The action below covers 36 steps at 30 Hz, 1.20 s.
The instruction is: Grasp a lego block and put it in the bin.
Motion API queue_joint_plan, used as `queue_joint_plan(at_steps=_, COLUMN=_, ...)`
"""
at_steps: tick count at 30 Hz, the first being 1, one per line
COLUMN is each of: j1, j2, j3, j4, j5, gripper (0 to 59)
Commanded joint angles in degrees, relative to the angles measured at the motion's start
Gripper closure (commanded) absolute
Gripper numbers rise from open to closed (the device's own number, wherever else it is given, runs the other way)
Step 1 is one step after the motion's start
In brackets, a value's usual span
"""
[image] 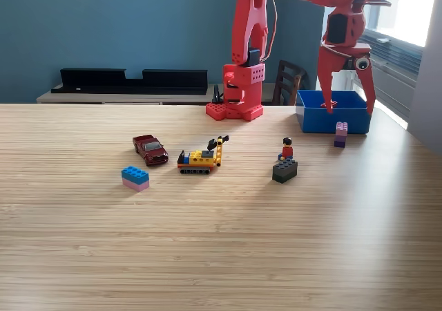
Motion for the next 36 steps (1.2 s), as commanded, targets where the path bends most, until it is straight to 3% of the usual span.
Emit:
queue_joint_plan(at_steps=1, j1=-1.0, j2=0.9, j3=2.6, j4=-2.5, j5=-1.1, gripper=26.4)
queue_joint_plan(at_steps=22, j1=-2.2, j2=0.9, j3=16.4, j4=-19.5, j5=2.5, gripper=29.0)
queue_joint_plan(at_steps=28, j1=-2.8, j2=0.9, j3=18.8, j4=-23.9, j5=4.5, gripper=39.4)
queue_joint_plan(at_steps=34, j1=-2.7, j2=0.8, j3=19.5, j4=-25.7, j5=5.3, gripper=57.3)
queue_joint_plan(at_steps=36, j1=-2.5, j2=0.8, j3=18.8, j4=-25.7, j5=5.7, gripper=58.5)
